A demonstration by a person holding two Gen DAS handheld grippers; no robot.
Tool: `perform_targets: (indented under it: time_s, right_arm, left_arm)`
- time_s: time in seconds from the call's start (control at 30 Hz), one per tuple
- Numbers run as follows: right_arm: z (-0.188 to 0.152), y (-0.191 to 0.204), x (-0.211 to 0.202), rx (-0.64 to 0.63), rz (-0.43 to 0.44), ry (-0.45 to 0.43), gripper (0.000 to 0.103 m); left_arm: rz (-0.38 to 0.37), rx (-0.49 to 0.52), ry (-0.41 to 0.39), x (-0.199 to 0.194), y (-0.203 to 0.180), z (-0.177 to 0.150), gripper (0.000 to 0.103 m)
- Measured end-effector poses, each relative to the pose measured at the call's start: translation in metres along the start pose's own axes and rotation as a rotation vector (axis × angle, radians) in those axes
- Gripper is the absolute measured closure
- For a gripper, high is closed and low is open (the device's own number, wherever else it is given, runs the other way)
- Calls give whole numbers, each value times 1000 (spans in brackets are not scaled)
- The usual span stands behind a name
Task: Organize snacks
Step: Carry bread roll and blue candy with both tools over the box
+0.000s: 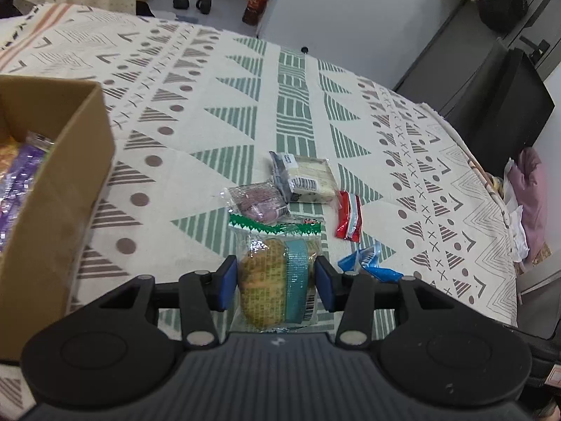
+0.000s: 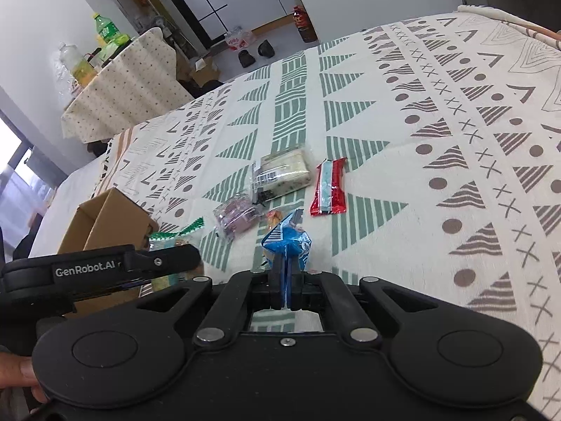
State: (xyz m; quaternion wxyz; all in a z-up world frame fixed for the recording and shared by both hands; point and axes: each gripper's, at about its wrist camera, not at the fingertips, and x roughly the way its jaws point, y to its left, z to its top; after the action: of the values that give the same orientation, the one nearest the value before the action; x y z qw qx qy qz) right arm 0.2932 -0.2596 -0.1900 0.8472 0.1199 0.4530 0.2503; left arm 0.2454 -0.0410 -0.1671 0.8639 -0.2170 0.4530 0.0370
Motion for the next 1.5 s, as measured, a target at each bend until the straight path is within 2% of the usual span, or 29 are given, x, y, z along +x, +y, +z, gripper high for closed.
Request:
perform_targets:
  time_s: [0.33, 0.6, 1.0, 1.27, 1.5]
  right_arm:
    - [0, 14, -10, -16, 0, -36, 103]
    - [8, 52, -13, -59, 87, -69, 103]
    - [20, 118, -9, -117, 178, -83, 103]
    - [27, 158, -11, -154, 233, -91, 102]
    - [29, 188, -11, -195, 272, -91, 102]
  left_arm:
    - [-11, -28, -22, -15, 13, 3, 57]
    - [1, -72, -92, -46, 31, 16, 57]
    - [12, -172, -143, -93, 78, 38, 57]
    - [89, -192, -188, -129, 119, 59, 57]
    - [143, -224, -207, -150, 146, 60, 57]
